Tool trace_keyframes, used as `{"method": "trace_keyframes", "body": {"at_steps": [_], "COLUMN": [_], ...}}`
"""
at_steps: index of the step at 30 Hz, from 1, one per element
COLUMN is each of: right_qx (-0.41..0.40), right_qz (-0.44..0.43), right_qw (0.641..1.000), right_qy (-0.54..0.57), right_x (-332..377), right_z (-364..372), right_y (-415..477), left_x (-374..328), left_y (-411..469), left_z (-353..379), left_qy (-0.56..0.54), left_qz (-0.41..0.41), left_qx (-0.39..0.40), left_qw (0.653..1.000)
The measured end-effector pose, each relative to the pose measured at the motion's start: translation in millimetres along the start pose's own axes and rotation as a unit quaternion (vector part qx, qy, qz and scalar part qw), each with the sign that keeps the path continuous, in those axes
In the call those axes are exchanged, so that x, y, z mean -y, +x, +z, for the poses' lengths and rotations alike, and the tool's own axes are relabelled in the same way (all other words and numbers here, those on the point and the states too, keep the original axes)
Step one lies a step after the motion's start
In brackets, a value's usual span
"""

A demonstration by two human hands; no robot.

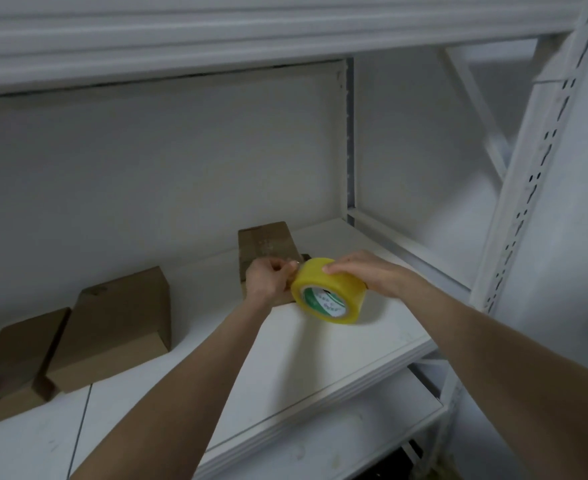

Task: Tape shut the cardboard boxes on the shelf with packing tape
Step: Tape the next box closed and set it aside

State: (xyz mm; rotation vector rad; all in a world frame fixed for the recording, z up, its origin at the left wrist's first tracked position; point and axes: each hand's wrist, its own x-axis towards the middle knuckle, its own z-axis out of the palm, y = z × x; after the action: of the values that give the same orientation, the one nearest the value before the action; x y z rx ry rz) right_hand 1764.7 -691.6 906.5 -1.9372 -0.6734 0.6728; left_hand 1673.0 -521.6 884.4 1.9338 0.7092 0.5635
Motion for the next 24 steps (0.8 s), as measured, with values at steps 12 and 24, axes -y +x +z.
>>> {"method": "trace_keyframes", "body": {"at_steps": [12, 24], "right_qx": [-0.059, 0.046], "right_qz": [-0.030, 0.017], "right_qw": [0.965, 0.996], "right_qy": [-0.253, -0.077], "right_x": [12, 6], "right_z": [29, 34], "right_y": [12, 12], "left_x": [5, 36], "left_y": [-10, -17], "left_z": [-50, -81], "left_qy": [-0.099, -0.156], "left_qz": [-0.029, -0.075], "left_qx": [-0.029, -0.074], "left_qw": [0.994, 0.982]}}
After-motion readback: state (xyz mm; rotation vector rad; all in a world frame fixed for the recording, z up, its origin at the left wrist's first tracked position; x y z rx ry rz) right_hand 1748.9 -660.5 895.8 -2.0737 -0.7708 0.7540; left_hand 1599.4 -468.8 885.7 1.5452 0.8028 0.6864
